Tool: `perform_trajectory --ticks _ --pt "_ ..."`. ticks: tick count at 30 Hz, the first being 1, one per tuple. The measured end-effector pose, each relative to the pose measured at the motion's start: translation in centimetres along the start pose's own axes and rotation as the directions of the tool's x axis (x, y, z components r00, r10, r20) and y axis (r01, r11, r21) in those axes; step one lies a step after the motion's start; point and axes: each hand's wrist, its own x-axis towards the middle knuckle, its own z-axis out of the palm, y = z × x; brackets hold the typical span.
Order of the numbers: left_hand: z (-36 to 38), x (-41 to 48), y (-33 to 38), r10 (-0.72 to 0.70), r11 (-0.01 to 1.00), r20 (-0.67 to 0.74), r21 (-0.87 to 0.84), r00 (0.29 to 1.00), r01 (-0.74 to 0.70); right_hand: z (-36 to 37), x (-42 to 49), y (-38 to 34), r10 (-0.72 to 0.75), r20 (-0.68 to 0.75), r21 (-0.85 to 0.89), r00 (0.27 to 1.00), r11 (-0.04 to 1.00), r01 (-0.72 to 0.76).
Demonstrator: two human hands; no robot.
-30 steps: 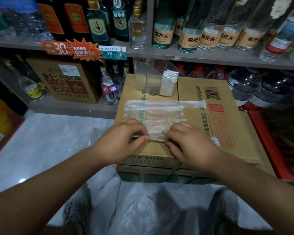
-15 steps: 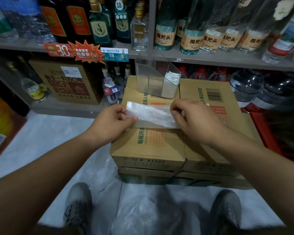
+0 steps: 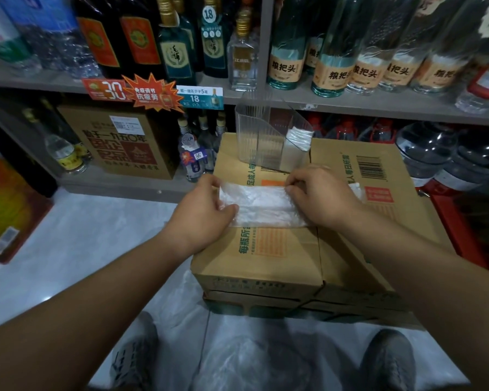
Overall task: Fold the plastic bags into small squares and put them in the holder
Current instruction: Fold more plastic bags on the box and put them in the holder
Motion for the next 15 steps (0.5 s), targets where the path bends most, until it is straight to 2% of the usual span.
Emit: perform_trajectory --ticks 6,11,13,15 --pt "-0.3 -0.7 0.6 0.023 0.999 -0.004 0.029 1.000 -0.023 0.7 -0.4 0.5 -0.016 -0.027 0.016 1.000 1.000 0.016" --pt "-0.2 -2.0 1.1 0.039 0.997 -0.030 0.067 0.999 -0.037 0.6 -1.7 0.1 -0.074 0.011 0.015 0.997 0.997 0.073" --pt "-0.1 -2.7 1.1 0.094 0.983 -0.066 0.162 0.993 -0.083 0.6 -2.4 0.0 -0.086 0.026 0.017 0.996 0.996 0.086" --pt "0.0 -3.1 0.9 0.230 0.929 -0.067 0.313 0.971 -0.199 0.7 -3.1 0.0 -0.095 0.029 0.024 0.995 0.995 0.094"
